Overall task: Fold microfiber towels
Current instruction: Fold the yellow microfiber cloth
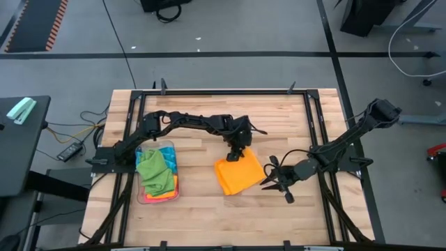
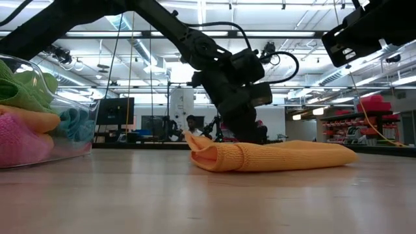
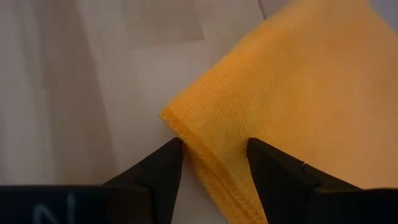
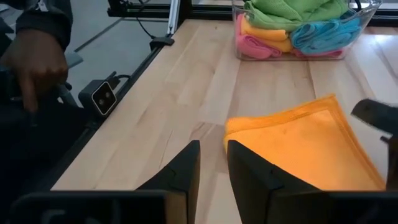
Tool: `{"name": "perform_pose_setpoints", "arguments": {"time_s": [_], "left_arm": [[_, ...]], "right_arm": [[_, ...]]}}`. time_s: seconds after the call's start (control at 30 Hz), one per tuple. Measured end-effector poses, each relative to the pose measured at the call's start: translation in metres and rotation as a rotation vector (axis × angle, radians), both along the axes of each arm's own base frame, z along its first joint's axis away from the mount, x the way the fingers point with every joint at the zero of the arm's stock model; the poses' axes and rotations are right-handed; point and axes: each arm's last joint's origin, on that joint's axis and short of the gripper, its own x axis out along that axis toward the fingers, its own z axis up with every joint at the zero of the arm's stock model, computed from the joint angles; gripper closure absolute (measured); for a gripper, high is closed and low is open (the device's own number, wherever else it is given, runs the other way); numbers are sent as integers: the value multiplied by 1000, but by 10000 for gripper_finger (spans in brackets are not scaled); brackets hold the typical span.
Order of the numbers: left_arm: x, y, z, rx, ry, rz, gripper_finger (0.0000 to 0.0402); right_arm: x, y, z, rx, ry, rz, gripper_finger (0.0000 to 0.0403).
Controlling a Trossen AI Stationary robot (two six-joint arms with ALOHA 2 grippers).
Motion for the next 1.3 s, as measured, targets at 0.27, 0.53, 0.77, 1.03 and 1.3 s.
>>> {"name": "perform_pose_setpoints", "arguments": {"time_s": [0.27,0.53,0.77,1.03,1.3], "left_arm": [[8,-5,-12,-72,-8,71,189],[10,-21,-14,-7,-29,-19,326],[3,-32,-2,-33,1,-78,389],[-12,-36,40,52,-13,-206,392],[-12,-56,43,262,-28,-315,392]], "right_arm": [[0,0,0,3,1,-1,313],[0,0,0,8,6,-4,313],[-5,-10,-14,26,164,-191,313],[2,-37,-28,120,256,-459,308],[19,-49,-52,152,342,-544,228]]}}
